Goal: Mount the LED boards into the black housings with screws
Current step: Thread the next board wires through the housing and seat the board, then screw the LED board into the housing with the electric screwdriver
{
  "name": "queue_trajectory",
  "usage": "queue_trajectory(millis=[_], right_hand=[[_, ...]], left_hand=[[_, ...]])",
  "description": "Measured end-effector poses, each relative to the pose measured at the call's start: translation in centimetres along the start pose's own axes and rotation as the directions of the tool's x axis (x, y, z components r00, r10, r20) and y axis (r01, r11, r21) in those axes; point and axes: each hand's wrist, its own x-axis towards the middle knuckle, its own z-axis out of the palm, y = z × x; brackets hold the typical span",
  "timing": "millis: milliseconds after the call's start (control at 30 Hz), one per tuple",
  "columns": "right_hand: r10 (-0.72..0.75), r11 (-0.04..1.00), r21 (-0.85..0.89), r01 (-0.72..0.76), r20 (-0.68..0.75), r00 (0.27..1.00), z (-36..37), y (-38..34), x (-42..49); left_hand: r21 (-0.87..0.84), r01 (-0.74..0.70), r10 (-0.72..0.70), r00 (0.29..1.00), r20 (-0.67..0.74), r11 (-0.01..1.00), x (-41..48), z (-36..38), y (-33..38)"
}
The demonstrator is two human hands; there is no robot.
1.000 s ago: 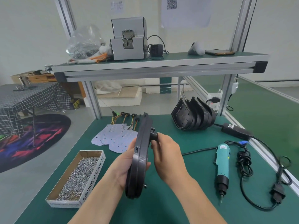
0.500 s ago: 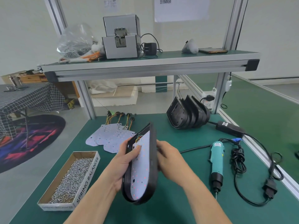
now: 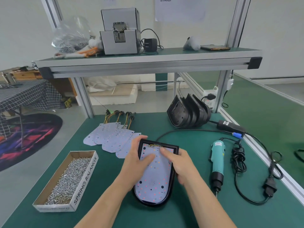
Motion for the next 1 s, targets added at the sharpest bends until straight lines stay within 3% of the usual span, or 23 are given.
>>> queue_trajectory(millis=[267, 433, 500, 567, 667, 733, 800, 867, 1000], right_hand=[[0.117, 0.991, -0.055, -0.119, -0.037, 0.992, 0.7, 0.0, 2.9], [0.228, 0.967, -0.112, -0.227, -0.005, 0.974, -0.2, 2.4, 2.9], [0.209, 0.964, -0.163, -0.210, -0.023, 0.978, -0.7, 2.9, 2.9], [0.188, 0.957, -0.218, -0.191, -0.034, 0.981, -1.1, 3.2, 3.2], [0.145, 0.945, -0.284, -0.161, -0.079, 0.986, -1.0, 3.5, 3.3], [0.098, 0.936, -0.328, -0.131, -0.115, 0.989, -0.9, 3.9, 3.4], [0.096, 0.933, -0.334, -0.131, -0.118, 0.988, -0.9, 4.0, 3.6], [0.102, 0.930, -0.341, -0.139, -0.123, 0.987, -0.9, 4.0, 3.7], [0.094, 0.929, -0.346, -0.129, -0.114, 0.989, -1.0, 3.9, 3.7]], left_hand=[[-0.125, 0.170, -0.176, 0.983, -0.046, 0.978, 1.5, 0.6, -2.1], [-0.234, 0.377, -0.409, 0.906, -0.106, 0.896, 0.5, 1.9, -2.6], [-0.085, 0.410, -0.418, 0.902, -0.105, 0.908, 0.3, 1.9, -2.2], [0.202, 0.384, -0.364, 0.922, -0.131, 0.901, 0.9, 0.3, -1.2], [0.497, 0.317, -0.170, 0.933, -0.318, 0.808, 1.3, -4.9, -0.5], [0.599, 0.388, -0.096, 0.883, -0.459, 0.701, 1.1, -9.6, -0.9], [0.634, 0.509, -0.154, 0.835, -0.529, 0.582, 0.4, -13.7, -1.6], [0.689, 0.568, -0.280, 0.822, -0.495, 0.450, -0.5, -16.3, -2.7], [0.767, 0.534, -0.438, 0.820, -0.368, 0.356, -2.0, -17.5, -4.5]])
